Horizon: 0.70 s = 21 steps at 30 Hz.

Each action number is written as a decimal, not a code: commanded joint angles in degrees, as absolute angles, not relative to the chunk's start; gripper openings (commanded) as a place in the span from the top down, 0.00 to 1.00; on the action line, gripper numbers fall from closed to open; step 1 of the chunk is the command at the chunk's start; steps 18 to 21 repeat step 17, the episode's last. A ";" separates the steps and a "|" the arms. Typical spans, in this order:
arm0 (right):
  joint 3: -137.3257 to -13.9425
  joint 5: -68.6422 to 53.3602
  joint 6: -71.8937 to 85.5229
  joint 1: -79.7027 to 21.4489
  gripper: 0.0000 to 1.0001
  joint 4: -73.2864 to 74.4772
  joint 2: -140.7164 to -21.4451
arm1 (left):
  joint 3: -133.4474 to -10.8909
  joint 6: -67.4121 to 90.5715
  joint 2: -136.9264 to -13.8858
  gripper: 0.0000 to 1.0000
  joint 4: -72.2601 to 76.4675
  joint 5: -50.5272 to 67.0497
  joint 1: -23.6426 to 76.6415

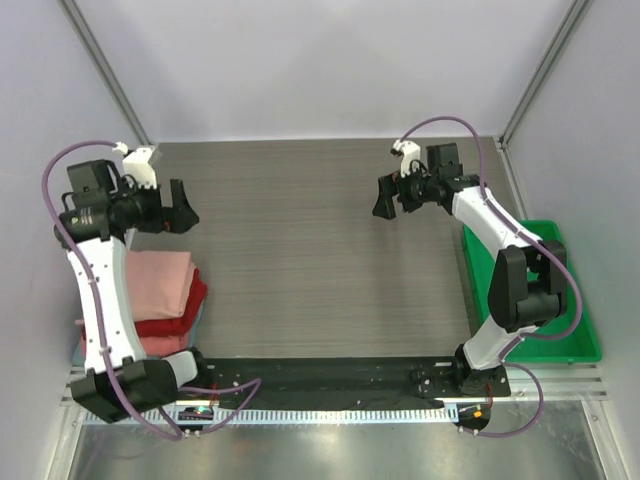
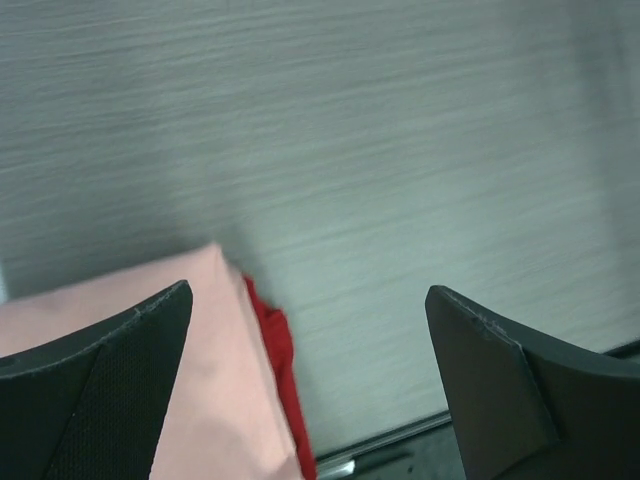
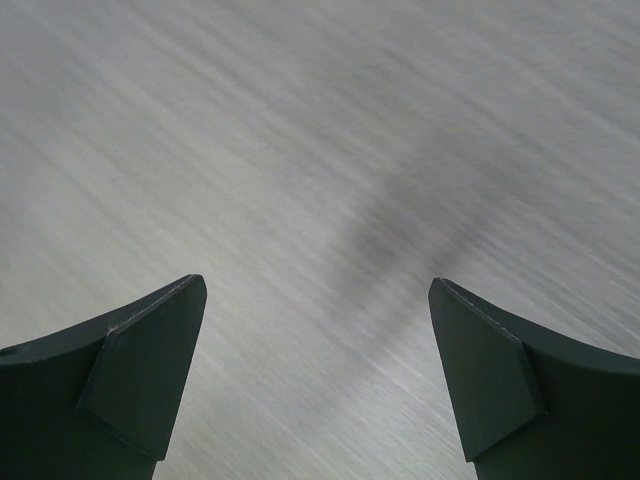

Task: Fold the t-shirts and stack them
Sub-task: Reset both grippers

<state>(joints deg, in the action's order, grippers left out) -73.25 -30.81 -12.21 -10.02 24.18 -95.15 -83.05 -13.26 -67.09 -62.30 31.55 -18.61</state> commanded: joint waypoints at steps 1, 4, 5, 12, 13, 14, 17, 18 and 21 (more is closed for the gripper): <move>-77.17 -21.03 -6.70 -10.28 0.00 21.89 -93.86 | -79.63 -1.24 -72.85 0.00 -44.85 32.01 -15.83; -76.73 -14.16 -0.80 -10.28 0.00 19.61 -93.52 | -78.14 -1.05 -77.59 0.00 -38.79 25.96 -11.52; -76.12 -11.71 -0.10 -10.37 0.00 18.90 -93.25 | -78.05 -1.05 -79.00 0.00 -37.98 24.62 -10.56; -76.11 -7.73 -0.95 -10.37 0.00 17.58 -92.46 | -87.43 -2.90 -92.62 0.00 -38.41 18.46 -7.74; -76.11 -7.91 -1.84 -10.37 0.00 17.58 -92.46 | -88.41 -2.99 -93.68 0.00 -38.23 18.46 -7.47; -76.29 -8.00 -2.54 -10.55 0.00 17.58 -92.63 | -89.11 -2.99 -95.43 0.00 -38.15 18.28 -6.77; -77.43 -7.12 -3.60 -10.63 0.00 18.02 -93.16 | -92.19 -2.46 -98.16 0.00 -38.14 18.81 -5.98; -77.43 -7.12 -3.60 -10.63 0.00 18.02 -93.16 | -92.19 -2.46 -98.16 0.00 -38.14 18.81 -5.98; -77.43 -7.12 -3.60 -10.63 0.00 18.02 -93.16 | -92.19 -2.46 -98.16 0.00 -38.14 18.81 -5.98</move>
